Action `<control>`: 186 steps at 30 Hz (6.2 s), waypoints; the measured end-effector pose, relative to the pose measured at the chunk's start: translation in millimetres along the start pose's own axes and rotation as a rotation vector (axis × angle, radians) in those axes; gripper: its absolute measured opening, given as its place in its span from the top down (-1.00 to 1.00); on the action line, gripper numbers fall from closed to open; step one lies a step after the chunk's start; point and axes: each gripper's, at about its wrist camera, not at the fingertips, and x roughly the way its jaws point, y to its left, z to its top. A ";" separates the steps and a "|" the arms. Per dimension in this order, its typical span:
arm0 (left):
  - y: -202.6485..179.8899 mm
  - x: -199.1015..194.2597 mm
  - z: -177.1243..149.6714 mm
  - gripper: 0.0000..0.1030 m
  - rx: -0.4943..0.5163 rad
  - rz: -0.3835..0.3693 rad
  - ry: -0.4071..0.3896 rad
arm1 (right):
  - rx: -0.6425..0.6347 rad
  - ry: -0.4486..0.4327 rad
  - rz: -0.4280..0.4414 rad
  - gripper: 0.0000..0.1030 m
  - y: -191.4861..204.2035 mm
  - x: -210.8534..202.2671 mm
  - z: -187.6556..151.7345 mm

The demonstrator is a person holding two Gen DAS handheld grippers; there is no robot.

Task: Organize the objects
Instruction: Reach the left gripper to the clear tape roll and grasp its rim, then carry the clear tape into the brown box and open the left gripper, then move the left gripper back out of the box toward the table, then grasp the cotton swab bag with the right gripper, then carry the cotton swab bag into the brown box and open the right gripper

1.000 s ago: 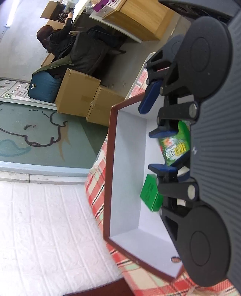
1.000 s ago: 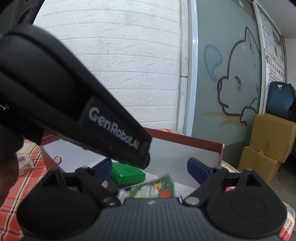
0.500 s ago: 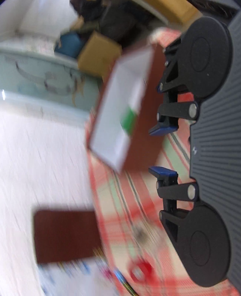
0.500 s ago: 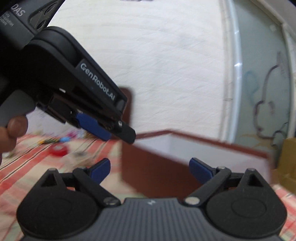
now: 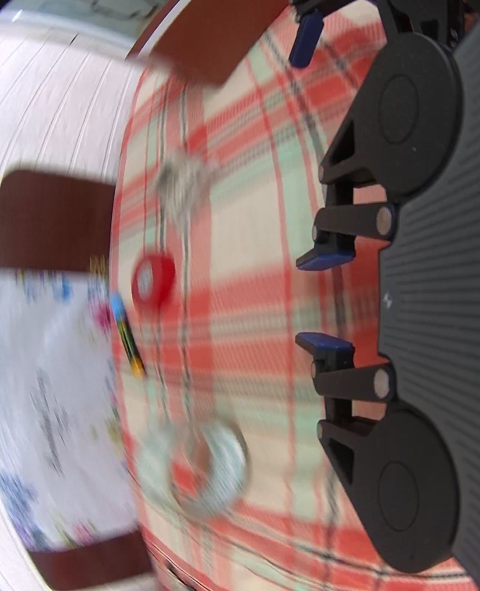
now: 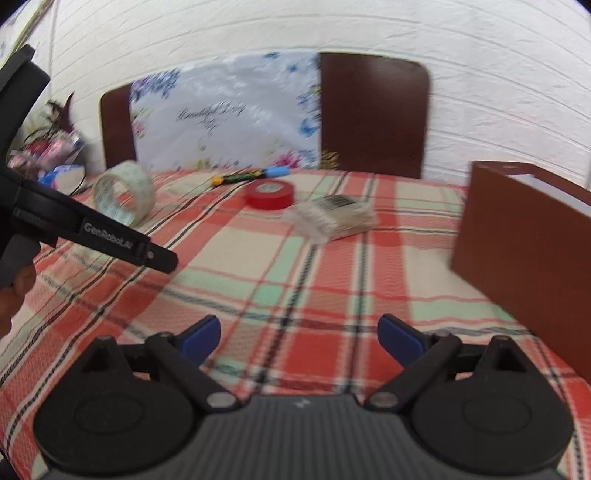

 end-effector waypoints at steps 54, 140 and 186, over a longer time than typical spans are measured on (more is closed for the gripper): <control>82.3 11.0 7.8 0.34 -0.277 -0.183 0.015 | -0.323 0.089 0.309 -0.81 140.8 114.5 73.6; -41.6 34.1 5.8 -0.05 0.110 -0.011 -0.019 | 0.194 0.078 -0.098 -0.81 -22.9 -9.1 -14.7; -22.8 8.3 4.1 -0.42 -0.041 -0.437 -0.078 | 0.215 0.073 -0.006 0.46 -38.4 -18.1 -19.7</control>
